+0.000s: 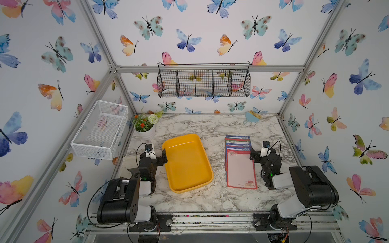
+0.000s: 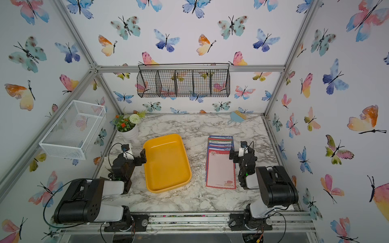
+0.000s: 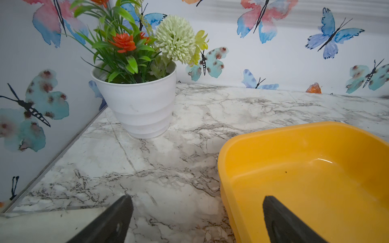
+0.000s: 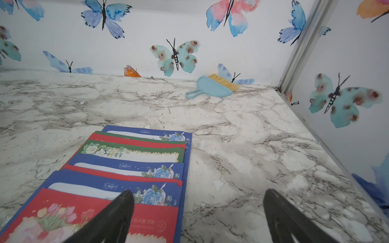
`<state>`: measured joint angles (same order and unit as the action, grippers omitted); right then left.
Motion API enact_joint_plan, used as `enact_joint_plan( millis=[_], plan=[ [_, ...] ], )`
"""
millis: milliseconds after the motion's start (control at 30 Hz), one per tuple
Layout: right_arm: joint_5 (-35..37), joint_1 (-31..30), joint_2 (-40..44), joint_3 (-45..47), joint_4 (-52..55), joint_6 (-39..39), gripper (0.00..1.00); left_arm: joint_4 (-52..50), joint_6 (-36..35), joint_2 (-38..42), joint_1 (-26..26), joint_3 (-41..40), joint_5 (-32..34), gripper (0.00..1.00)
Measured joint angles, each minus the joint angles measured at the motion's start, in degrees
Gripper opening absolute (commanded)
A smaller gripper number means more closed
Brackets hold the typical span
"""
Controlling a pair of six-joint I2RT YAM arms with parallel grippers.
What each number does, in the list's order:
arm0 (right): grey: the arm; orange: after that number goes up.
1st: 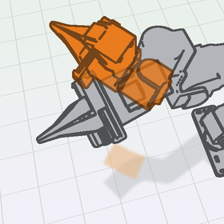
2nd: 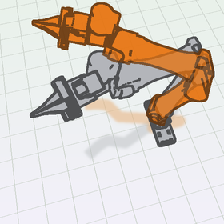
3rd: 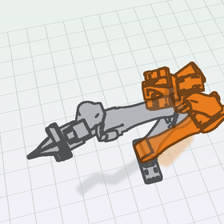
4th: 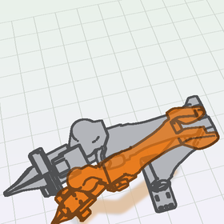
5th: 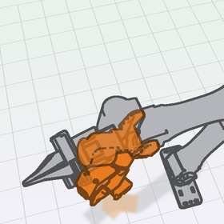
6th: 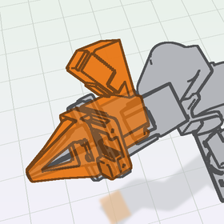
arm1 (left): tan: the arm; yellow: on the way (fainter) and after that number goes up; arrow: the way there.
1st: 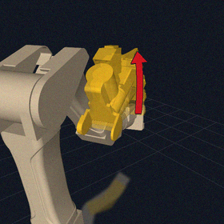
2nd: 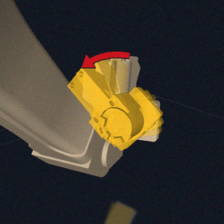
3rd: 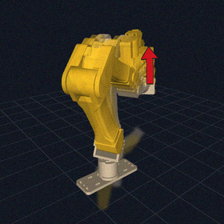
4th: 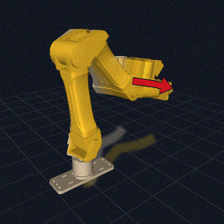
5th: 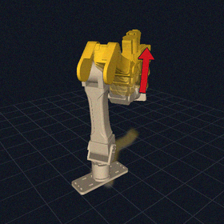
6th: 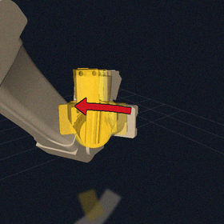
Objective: Take out the stationery paper from the storage box
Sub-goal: Reset both arms
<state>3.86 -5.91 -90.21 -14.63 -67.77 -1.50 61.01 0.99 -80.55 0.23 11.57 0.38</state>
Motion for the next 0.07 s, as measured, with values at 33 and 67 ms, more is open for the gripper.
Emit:
enact_joint_plan(
  millis=[33,67],
  plan=[
    [0.0,0.0,0.0,0.0,0.0,0.0,0.98,0.0,-0.1,0.0,0.1,0.0,0.1,0.98],
    [0.0,0.0,0.0,0.0,0.0,0.0,0.98,0.0,-0.2,0.0,0.3,0.0,0.2,0.98]
  ],
)
